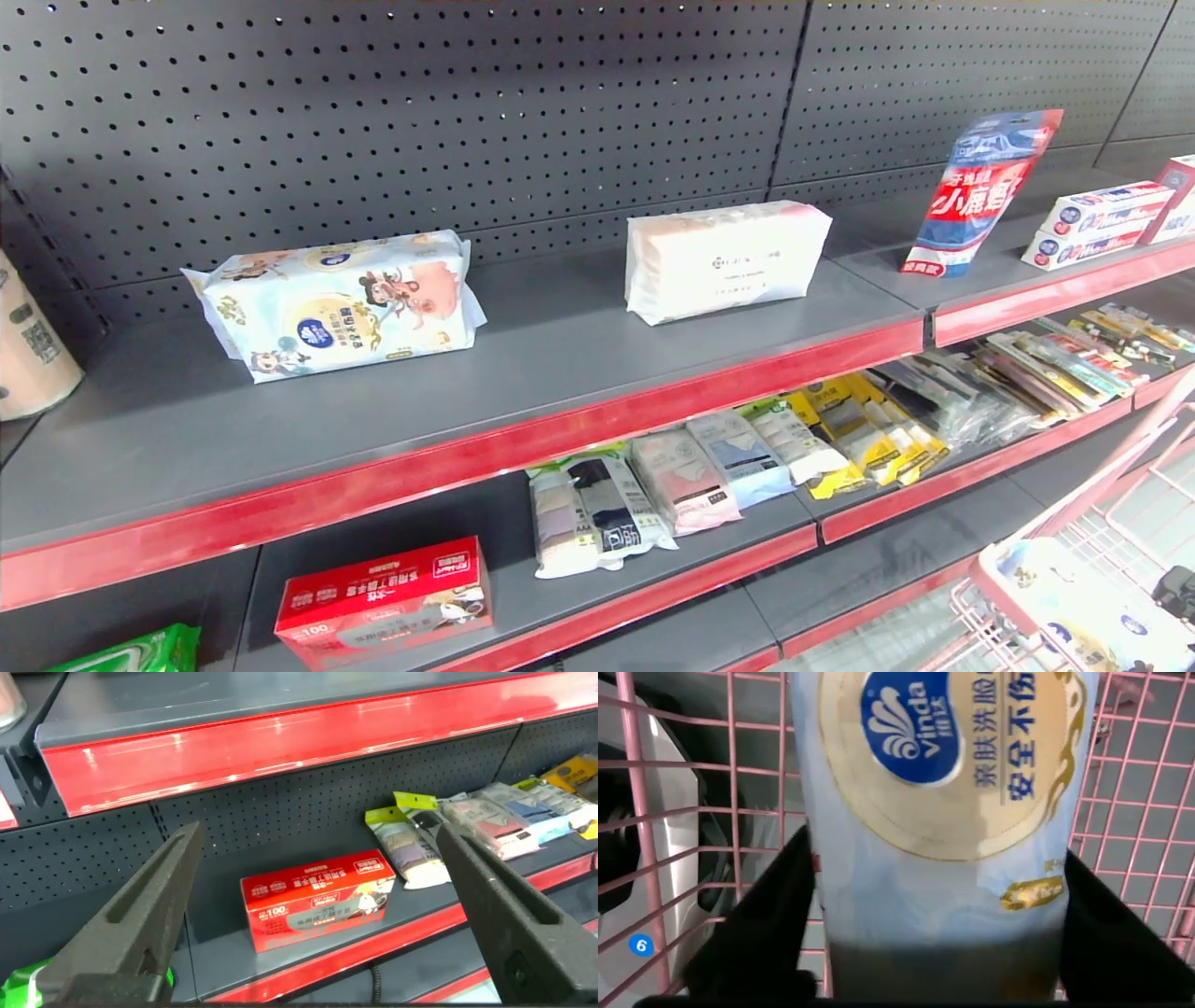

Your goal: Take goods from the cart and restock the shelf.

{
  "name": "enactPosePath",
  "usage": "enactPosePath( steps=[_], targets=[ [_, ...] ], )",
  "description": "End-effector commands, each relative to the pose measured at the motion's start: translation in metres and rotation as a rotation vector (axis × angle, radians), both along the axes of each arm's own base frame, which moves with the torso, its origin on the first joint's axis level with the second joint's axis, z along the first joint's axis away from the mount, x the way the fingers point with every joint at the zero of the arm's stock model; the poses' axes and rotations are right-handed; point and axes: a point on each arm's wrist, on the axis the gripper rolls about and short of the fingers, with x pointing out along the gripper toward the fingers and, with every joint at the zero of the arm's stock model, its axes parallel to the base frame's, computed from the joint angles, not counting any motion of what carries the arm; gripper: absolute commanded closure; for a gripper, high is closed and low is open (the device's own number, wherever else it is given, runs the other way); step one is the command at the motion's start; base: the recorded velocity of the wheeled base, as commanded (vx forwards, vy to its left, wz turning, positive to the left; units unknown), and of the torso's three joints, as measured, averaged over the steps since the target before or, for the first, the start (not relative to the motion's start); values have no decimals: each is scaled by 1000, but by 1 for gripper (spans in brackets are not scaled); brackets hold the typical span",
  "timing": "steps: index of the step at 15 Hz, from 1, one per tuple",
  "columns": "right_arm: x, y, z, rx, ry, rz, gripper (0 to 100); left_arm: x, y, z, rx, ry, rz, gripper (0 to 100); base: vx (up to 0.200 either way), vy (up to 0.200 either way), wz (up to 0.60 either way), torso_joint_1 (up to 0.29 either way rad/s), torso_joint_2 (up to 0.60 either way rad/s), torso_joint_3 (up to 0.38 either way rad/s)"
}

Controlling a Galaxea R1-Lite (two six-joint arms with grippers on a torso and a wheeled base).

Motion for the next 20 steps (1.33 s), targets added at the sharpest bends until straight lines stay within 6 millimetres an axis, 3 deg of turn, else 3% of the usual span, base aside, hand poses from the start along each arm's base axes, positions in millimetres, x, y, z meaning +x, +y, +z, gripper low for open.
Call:
enactPosePath(
  steps=[1, 5, 10, 13, 14, 16, 19, 20],
  targets=[
    [0, 1, -3, 13, 4, 2, 100, 0, 0, 0, 0, 1, 0, 0, 0, 0, 0, 0, 0, 0],
    [-2, 4, 8, -6, -9, -8, 100, 0, 0, 0, 0, 1, 0, 0, 0, 0, 0, 0, 0, 0],
    [-9, 13, 60, -73, -84, -157, 100, 0, 0, 0, 0, 1, 0, 0, 0, 0, 0, 0, 0, 0],
    [-23, 33, 81, -128, -92, -177, 100, 0, 0, 0, 0, 1, 0, 0, 0, 0, 0, 0, 0, 0],
    [-34, 51, 94, -169, -108, -183, 100, 0, 0, 0, 0, 1, 0, 0, 0, 0, 0, 0, 0, 0],
    [-41, 62, 114, -218, -169, -220, 100, 0, 0, 0, 0, 1, 0, 0, 0, 0, 0, 0, 0, 0],
    [-48, 71, 149, -236, -272, -457, 100, 0, 0, 0, 0, 1, 0, 0, 0, 0, 0, 0, 0, 0],
    [-36, 90, 169, -245, -334, -535, 100, 0, 0, 0, 0, 1, 0, 0, 0, 0, 0, 0, 0, 0]
  ],
)
